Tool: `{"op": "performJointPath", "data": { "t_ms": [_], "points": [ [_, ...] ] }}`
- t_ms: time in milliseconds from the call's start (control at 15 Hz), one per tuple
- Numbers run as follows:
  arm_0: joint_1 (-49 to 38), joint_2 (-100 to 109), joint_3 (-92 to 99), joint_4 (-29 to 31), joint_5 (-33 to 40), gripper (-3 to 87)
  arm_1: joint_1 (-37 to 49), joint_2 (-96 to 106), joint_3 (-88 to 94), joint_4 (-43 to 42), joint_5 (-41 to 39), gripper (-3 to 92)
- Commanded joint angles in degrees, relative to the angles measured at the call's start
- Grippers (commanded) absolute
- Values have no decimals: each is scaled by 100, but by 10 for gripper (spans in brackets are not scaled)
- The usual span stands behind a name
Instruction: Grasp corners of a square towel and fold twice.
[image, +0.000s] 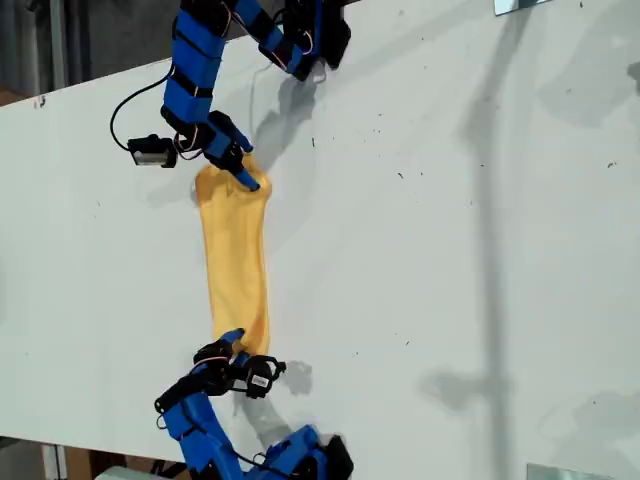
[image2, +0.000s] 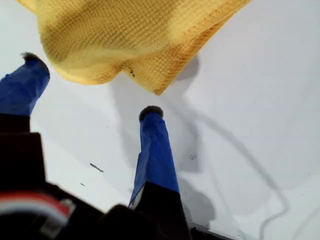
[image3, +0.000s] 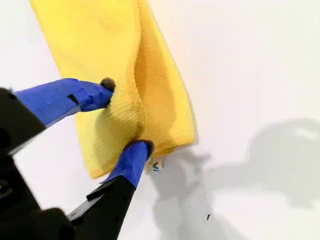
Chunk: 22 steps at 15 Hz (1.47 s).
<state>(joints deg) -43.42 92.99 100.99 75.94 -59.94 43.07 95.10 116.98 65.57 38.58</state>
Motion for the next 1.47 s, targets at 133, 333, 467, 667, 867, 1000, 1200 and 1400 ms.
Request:
{"op": "performJointPath", "data": {
  "t_ms": [133, 333, 467, 667, 867, 1000, 1200, 1400],
  "points": [
    [229, -677, -1143, 1266, 123, 210, 18, -70, -466, 9, -26, 390],
    [149, 1529, 747, -70, -114, 210, 105, -352, -861, 211, -132, 405],
    [202, 1441, 1626, -817, -202, 209, 396, -1134, -1644, 457, -360, 404],
    [316, 1380, 2004, -1239, -290, 209, 809, -2074, -2997, 1028, -668, 400],
    [308, 1362, 2241, -1485, -334, 209, 1354, -3375, -3858, 1125, -914, 395],
    [360, 1354, 2276, -1538, -378, 209, 1441, -3937, -4025, 1099, -914, 377],
    [352, 1626, 2224, -1283, -413, 209, 1433, -3779, -3788, 1099, -835, 0],
    [299, 3691, 2848, -870, -536, 208, 1670, -2795, -2821, 686, -615, 0]
  ]
}}
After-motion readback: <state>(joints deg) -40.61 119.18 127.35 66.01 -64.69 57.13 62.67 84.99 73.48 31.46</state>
